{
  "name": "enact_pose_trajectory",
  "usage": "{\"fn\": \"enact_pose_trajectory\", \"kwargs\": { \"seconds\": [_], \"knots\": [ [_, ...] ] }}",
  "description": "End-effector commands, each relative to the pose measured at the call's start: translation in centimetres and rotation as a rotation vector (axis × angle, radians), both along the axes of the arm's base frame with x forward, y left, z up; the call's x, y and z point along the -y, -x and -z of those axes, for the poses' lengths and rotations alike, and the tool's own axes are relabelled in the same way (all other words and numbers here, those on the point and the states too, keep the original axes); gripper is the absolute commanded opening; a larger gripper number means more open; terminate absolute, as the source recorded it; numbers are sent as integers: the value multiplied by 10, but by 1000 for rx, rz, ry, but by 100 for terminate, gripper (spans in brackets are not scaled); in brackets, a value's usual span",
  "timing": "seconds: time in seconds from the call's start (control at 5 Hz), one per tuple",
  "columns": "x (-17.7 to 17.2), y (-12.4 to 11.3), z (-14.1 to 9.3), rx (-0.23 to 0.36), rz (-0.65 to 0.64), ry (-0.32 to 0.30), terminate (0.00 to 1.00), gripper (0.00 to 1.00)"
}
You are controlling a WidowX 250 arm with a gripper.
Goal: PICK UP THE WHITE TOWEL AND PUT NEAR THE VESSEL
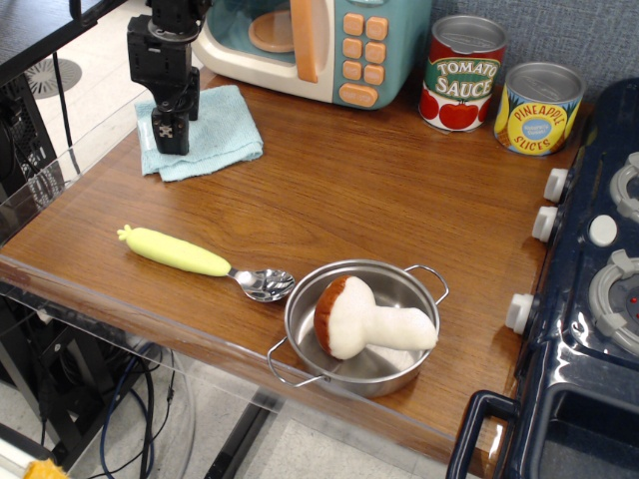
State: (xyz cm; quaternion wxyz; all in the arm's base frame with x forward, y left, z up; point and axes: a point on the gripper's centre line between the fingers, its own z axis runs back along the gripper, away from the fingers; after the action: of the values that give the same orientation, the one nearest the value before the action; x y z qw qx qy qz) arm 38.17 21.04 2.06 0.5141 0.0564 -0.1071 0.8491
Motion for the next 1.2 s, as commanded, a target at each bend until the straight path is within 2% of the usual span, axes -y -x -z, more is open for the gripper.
{"fn": "enact_pose_trajectory", "kwargs": {
  "seconds": [0.0,0.6,1.0],
  "knots": [
    [29,-4,-12,10,8,-29,0,100],
    [140,-6,-3,2,132,45,0,100],
    [200,-8,0,-6,280,79,0,100]
  ]
}}
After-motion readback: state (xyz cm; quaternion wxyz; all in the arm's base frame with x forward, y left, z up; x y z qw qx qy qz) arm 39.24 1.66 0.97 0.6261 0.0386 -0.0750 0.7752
